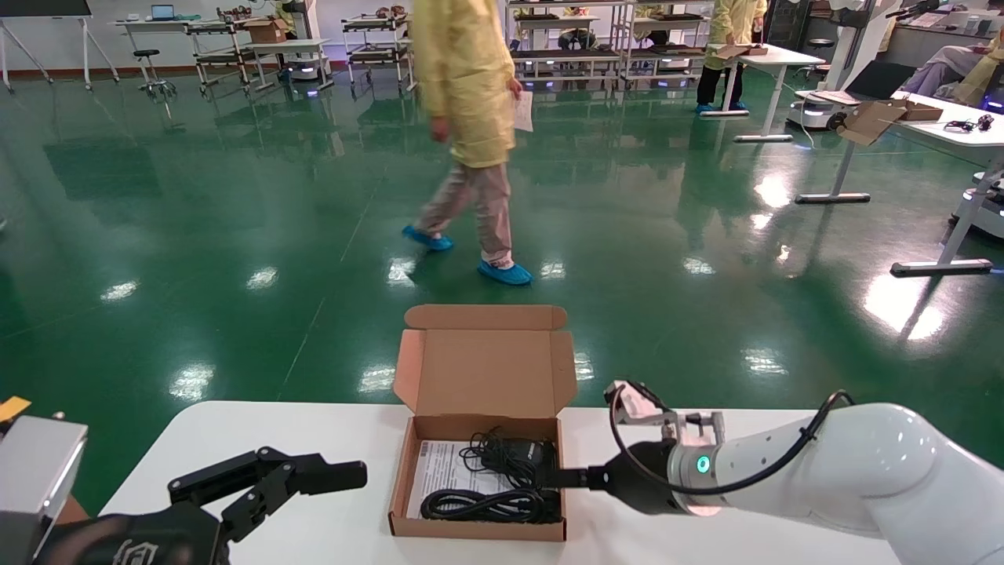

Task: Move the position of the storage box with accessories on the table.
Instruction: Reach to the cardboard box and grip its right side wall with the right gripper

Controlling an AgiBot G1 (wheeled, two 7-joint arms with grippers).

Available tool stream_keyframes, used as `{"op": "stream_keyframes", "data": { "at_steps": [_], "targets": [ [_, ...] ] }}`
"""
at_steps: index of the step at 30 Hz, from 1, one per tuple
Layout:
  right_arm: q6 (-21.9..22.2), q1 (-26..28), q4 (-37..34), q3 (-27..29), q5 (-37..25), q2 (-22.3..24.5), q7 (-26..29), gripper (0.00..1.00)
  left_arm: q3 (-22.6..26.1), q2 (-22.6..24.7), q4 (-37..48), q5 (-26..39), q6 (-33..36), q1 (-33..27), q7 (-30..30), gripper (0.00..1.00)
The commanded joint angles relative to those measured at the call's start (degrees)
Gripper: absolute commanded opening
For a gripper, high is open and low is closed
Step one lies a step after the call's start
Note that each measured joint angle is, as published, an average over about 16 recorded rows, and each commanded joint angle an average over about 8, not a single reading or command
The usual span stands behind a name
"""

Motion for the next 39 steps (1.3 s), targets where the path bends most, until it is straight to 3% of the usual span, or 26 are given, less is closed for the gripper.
{"op": "stream_keyframes", "data": {
  "at_steps": [1,4,6,12,14,39],
  "targets": [
    [0.1,-0.4,0.2,-0.5,0.0,0.0,0.1,1.00,0.0,0.0,0.0,0.0,0.0,0.0,0.0,1.00],
    [0.3,-0.7,0.3,-1.1,0.1,0.0,0.2,1.00,0.0,0.0,0.0,0.0,0.0,0.0,0.0,1.00],
    [0.4,-0.9,0.4,-1.4,0.3,0.0,0.2,0.89,0.0,0.0,0.0,0.0,0.0,0.0,0.0,1.00],
    [0.8,-1.4,0.9,-2.3,0.8,0.0,0.0,0.17,0.0,0.0,0.0,0.0,0.0,0.0,0.0,1.00],
    [0.8,-1.5,1.1,-2.7,1.0,0.0,-0.1,0.03,0.0,0.0,0.0,0.0,0.0,0.0,0.0,1.00],
    [3.4,-1.6,2.4,-7.0,3.1,0.0,0.5,0.00,0.0,0.0,0.0,0.0,0.0,0.0,0.0,1.00]
  ]
}}
